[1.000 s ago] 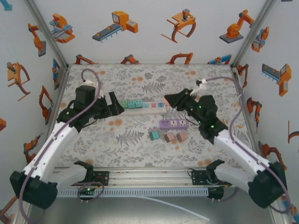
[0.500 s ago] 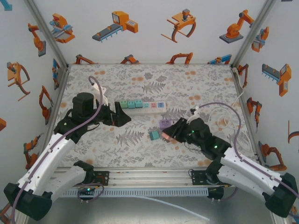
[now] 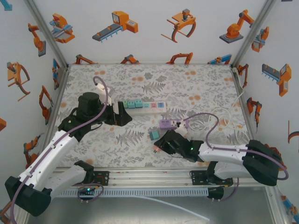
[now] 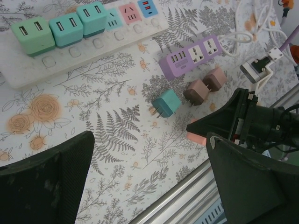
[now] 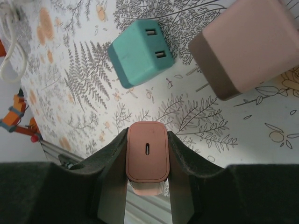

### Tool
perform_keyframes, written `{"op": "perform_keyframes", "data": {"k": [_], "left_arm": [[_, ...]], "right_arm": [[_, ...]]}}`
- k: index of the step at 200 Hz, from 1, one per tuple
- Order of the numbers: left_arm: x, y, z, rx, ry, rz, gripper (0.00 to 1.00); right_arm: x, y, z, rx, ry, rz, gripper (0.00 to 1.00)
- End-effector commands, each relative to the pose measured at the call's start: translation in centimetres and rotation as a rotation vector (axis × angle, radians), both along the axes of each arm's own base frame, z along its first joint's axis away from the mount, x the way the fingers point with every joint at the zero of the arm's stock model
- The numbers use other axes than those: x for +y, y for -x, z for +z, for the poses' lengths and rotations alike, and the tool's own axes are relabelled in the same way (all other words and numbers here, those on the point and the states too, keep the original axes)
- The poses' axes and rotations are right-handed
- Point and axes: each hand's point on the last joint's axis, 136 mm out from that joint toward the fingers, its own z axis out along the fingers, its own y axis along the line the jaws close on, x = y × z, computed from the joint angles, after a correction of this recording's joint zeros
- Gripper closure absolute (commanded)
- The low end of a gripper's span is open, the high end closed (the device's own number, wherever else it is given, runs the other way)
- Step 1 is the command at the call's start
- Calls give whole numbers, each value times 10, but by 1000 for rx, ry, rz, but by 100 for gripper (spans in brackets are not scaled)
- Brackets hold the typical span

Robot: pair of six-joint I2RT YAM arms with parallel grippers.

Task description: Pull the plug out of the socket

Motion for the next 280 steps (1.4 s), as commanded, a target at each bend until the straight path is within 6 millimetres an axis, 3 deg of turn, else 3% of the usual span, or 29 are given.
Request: {"op": "perform_keyframes", "data": {"k": [1, 31, 86, 112, 149, 176, 191, 215, 232, 250, 280], "left_arm": [[3, 0, -2, -6, -14, 17, 3], [6, -1, -4, -7, -28, 35, 3], [12, -6, -8, -7, -45, 81, 3], [12, -7, -9, -5, -48, 80, 3], [13, -8, -8, -12, -54, 82, 3], [14, -9, -8, -14, -56, 89, 3], [15, -9, -10, -11, -63, 94, 3], [19, -11, -13, -2, -76, 119, 3], [30, -16, -18, 8, -106, 190, 3], [44, -21, -23, 21, -136, 284, 3], [61, -32, -33, 48, -150, 419, 3]], "right_arm": [[1, -14, 2, -39, -37, -92, 100], [8, -16, -12, -23, -22, -89, 97], [10, -11, -28, 25, 34, -67, 78], [8, -7, -26, 39, 56, -55, 67], [4, -2, -24, 48, 72, -45, 62], [1, -1, -16, 39, 82, -36, 46], [-1, -1, -10, 28, 84, -30, 44], [-7, 1, 4, 8, 99, -16, 44], [-17, -3, 28, -57, 144, 2, 44], [-29, -13, 68, -190, 215, 22, 44], [-35, -33, 143, -584, 473, 222, 37]]}}
